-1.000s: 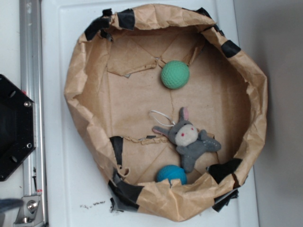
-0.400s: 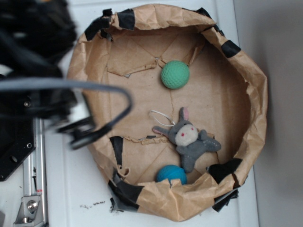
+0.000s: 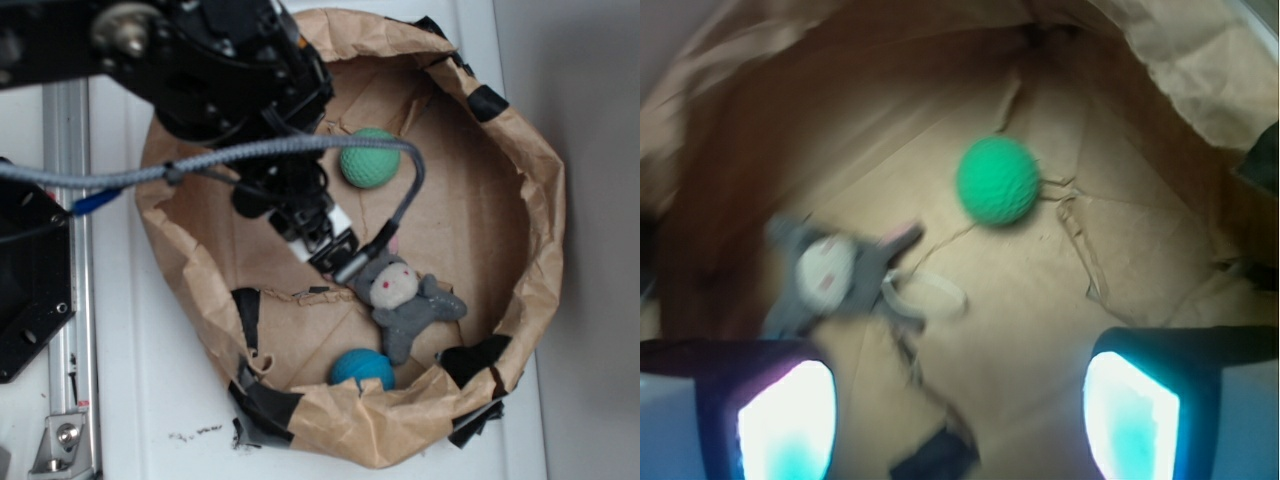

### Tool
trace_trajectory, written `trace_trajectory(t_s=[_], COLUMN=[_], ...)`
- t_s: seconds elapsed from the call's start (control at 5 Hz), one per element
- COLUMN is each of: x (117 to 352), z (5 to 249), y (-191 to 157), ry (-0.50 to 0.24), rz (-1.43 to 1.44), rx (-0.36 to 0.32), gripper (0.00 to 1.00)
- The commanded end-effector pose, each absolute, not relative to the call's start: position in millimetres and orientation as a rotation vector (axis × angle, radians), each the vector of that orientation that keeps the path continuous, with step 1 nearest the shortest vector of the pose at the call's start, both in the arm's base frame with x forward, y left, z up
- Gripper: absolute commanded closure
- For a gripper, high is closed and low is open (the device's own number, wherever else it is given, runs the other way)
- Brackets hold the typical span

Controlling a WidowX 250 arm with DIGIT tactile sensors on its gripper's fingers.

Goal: Grab the green ball.

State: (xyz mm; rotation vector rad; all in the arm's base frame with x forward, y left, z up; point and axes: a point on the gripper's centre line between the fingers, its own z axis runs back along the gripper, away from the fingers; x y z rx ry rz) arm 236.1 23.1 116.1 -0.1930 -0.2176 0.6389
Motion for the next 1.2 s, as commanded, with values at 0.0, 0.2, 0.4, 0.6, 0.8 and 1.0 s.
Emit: trace_trajectory(t_s=[0.0,0.2,0.4,0.6,0.8,1.0], x=[268.7,293.4,309.1,321.8,322.0,315.0], z=[79.1,63.0,59.4,59.8,77.2,105.4], y=[50.3,63.7,69.9,65.1,61.4,57.8], ry=[-0.334,-0.319,-0.313,-0.279,-0.25,-0.233], rz=[0.747,0.719,0.707,0.613,0.55,0.488], rx=[-0.137,-0.093,-0.074,-0.032,-0.021,-0.073], gripper=[0.0,0.0,0.0,1.0,1.0,1.0])
